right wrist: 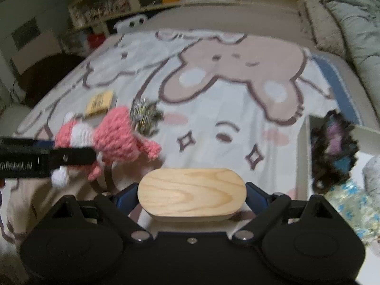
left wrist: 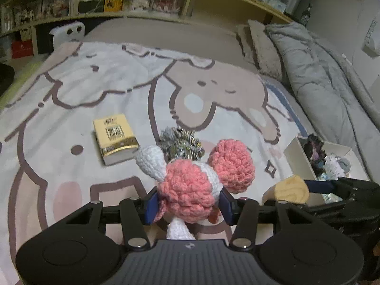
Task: Organize objects
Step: 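Carry the crochet bunny and wooden block over the white tray, then lower and open left tool in the tray while right tool releases the block, then lift both tools up and away from the tray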
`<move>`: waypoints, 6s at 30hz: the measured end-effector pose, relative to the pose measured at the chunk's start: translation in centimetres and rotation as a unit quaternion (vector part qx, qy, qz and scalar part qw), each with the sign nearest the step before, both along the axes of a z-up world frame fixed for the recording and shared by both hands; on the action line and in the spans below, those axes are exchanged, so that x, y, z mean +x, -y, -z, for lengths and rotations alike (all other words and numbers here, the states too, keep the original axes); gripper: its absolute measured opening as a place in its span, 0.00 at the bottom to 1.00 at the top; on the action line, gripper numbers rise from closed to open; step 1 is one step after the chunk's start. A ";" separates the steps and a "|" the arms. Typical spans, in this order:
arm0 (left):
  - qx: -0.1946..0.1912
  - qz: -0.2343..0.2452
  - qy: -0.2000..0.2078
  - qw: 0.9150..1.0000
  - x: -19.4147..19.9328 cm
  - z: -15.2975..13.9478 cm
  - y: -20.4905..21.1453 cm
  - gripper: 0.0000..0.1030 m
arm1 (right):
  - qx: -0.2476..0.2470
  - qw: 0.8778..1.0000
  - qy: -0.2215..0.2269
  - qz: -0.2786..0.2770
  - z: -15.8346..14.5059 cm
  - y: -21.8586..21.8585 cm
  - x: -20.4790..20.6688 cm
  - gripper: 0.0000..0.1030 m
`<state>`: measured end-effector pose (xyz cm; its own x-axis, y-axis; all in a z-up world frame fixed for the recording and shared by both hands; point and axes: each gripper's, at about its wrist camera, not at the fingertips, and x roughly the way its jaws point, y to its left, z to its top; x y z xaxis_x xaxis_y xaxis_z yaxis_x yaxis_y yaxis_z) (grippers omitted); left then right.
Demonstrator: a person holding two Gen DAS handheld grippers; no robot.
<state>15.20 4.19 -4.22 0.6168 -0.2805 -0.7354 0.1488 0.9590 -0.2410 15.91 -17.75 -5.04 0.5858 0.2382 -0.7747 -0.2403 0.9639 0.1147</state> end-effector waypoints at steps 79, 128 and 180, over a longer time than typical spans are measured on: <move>0.004 0.236 -0.114 0.965 -3.5 3.5 28.6 0.51 | -0.019 0.977 0.008 0.210 -0.9 28.1 -6.4 0.91; -0.010 0.220 -0.056 0.974 -4.2 -0.3 26.2 0.78 | -0.014 0.975 0.001 0.220 -2.9 26.6 -5.9 1.00; 0.020 0.158 0.090 0.983 -10.1 -6.5 16.3 1.00 | -0.001 0.963 0.099 0.250 -8.7 19.8 -20.8 1.00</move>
